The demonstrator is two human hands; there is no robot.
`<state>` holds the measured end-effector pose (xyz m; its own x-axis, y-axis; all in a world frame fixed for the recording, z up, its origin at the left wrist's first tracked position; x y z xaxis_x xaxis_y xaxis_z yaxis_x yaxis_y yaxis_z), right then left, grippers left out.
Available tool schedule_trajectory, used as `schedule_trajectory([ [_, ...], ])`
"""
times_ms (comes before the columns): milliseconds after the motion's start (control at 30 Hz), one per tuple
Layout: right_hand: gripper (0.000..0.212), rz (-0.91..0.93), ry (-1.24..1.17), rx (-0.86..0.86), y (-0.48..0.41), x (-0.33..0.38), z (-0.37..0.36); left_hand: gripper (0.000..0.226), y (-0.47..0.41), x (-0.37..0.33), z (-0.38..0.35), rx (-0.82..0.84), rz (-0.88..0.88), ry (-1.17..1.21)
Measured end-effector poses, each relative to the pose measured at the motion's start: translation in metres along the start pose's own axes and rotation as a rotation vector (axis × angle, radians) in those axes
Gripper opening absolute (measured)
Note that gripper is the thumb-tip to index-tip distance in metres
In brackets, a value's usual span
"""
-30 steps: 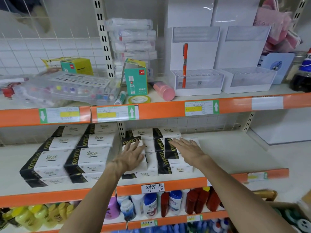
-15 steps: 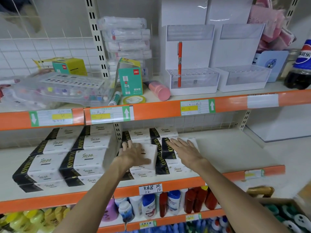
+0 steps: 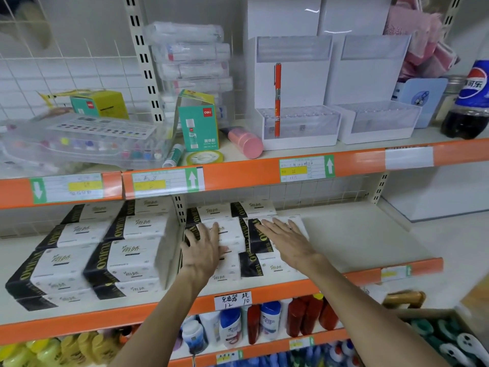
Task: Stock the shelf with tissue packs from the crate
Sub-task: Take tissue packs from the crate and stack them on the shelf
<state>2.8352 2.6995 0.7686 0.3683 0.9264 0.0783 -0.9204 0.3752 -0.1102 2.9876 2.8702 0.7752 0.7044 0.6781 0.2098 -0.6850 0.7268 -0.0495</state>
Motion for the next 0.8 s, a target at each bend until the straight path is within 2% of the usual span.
schedule_trajectory([
  [167,0.1,0.022,-0.017,-0.014,-0.003,0.016,0.005,0.06,-0.004,0.006,-0.002,-0.033,-0.042,0.139],
  [267,0.101,-0.017,0.022,-0.107,-0.002,0.02,0.007,0.054,-0.001,0.011,0.004,-0.127,-0.101,0.127],
  [333,0.091,-0.117,0.033,-0.217,0.004,0.017,0.002,0.057,0.005,0.016,0.004,-0.18,-0.112,0.108],
  [400,0.082,-0.161,0.04,-0.252,0.014,0.014,-0.012,0.061,0.013,0.017,-0.001,-0.209,-0.129,0.136],
  [533,0.083,-0.167,0.023,-0.085,0.02,0.018,-0.029,0.073,0.02,0.012,-0.014,-0.184,-0.11,0.142],
  [800,0.105,-0.088,0.036,0.056,-0.018,0.014,-0.02,0.082,-0.018,0.026,-0.013,-0.061,-0.139,0.175],
])
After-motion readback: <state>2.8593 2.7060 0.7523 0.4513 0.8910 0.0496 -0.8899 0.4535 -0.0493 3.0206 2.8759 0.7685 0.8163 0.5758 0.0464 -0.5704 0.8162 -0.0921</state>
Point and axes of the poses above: each hand's wrist, its own y-axis away from the middle knuckle, its own z-axis out of the back of the hand, x = y × z, the point moved 3 cm from there along -y, towards the middle knuckle
